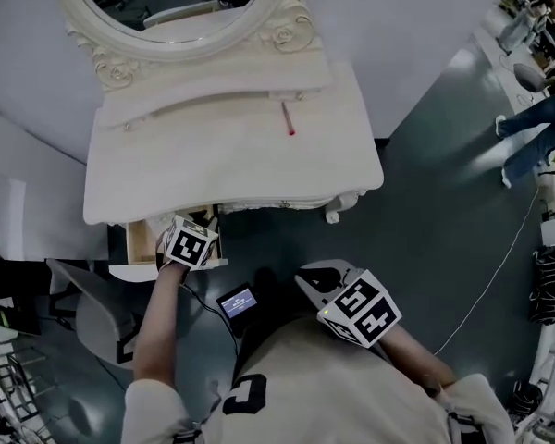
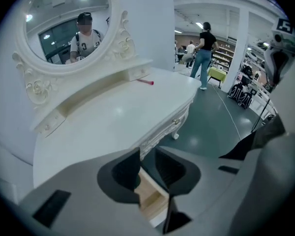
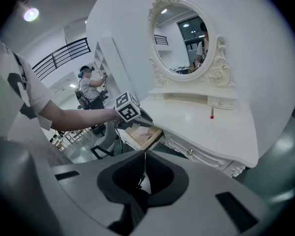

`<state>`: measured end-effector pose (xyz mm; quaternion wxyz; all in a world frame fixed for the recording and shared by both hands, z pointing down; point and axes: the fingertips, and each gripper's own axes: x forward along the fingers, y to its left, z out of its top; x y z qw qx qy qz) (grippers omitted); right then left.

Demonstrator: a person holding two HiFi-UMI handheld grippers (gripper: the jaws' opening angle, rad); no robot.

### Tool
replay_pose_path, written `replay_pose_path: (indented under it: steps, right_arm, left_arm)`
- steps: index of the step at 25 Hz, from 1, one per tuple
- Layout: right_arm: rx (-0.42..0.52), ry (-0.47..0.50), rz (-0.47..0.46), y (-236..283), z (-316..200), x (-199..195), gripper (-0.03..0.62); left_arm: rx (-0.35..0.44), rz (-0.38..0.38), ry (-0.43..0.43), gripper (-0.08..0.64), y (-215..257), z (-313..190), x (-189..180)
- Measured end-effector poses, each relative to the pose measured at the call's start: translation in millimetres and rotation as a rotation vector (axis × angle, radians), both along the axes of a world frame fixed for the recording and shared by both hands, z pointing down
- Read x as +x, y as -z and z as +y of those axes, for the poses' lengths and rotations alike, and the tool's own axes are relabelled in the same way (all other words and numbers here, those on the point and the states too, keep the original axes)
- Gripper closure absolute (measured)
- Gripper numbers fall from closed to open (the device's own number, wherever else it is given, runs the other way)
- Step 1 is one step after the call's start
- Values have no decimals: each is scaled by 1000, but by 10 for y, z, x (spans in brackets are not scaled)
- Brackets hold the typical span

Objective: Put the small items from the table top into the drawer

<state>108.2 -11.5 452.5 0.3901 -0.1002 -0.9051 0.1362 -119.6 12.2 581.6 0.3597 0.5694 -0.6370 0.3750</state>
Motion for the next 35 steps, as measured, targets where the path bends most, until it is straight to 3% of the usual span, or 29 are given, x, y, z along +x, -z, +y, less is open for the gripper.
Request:
replay_pose_path:
  steps: [11, 18, 23, 28, 35]
  right_arm:
    - [10, -88, -62, 165, -799, 573, 565]
    - [43, -134, -33, 83, -1289, 999, 565]
    - [123, -82, 2, 154, -1545, 1259, 565]
    - [137, -31, 51, 115, -1644, 1380, 565]
    - [132, 55, 73, 42, -1587, 1042, 565]
  left_arm:
    - [105, 7, -145, 420, 397, -1327, 929]
    - [116, 19, -220, 420, 341, -1924, 1457]
    - [147, 22, -263, 420, 452, -2252, 1785]
    - [172, 39, -296, 420, 485, -2513, 2079]
    - [179, 38, -310, 420, 494, -2569, 1891]
